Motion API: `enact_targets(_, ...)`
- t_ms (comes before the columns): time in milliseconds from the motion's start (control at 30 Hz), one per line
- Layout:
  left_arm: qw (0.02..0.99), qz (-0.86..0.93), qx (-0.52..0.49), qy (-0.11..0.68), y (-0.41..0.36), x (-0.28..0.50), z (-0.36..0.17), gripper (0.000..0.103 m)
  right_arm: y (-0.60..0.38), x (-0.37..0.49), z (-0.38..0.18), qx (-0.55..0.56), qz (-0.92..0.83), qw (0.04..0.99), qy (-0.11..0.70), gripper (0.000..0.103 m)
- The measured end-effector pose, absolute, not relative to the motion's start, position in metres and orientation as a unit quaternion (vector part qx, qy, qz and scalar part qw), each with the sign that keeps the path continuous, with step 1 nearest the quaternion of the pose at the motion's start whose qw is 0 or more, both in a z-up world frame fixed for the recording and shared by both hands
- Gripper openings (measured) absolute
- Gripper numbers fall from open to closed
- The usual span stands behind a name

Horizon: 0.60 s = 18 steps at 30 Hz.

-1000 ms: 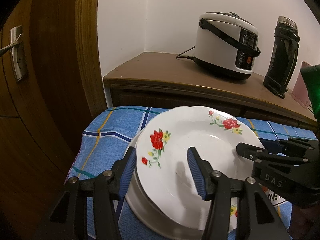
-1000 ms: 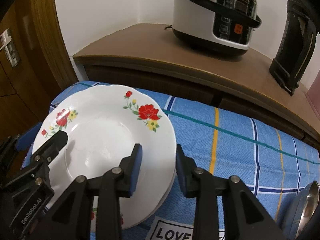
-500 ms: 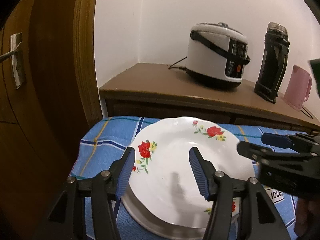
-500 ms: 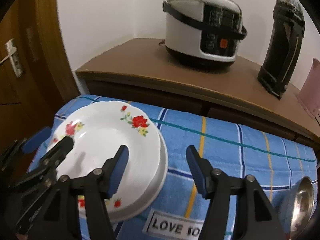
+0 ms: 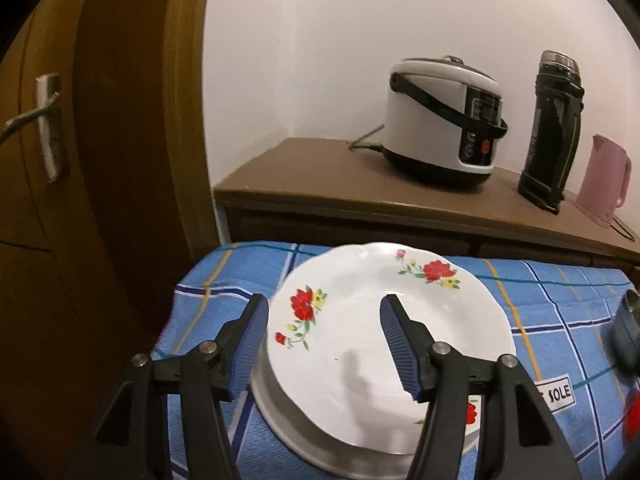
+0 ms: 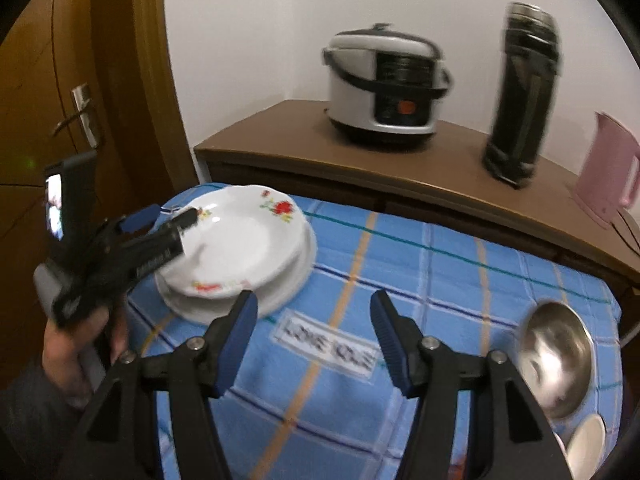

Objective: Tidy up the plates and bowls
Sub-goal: 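Move both grippers toward the pink bowl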

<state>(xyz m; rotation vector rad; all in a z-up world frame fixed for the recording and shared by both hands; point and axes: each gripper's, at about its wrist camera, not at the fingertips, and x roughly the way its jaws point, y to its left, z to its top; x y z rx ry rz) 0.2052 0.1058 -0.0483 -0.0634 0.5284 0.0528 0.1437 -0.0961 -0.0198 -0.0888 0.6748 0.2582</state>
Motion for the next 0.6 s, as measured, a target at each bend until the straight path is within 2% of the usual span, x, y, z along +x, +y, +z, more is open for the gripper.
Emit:
enact_targets(200,0.962,0.000,-0.013,0.274,0.068,0.174,-0.040,0.061,-0.182,0.089,-0.023,-0.027,0.072,0.940,0.333,0.051)
enact_targets(600,0.920,-0.222,0.001,0.322,-0.100,0.093,-0.031,0.061,-0.275,0.014,-0.050,0.028,0.006,0.929,0.369,0.042)
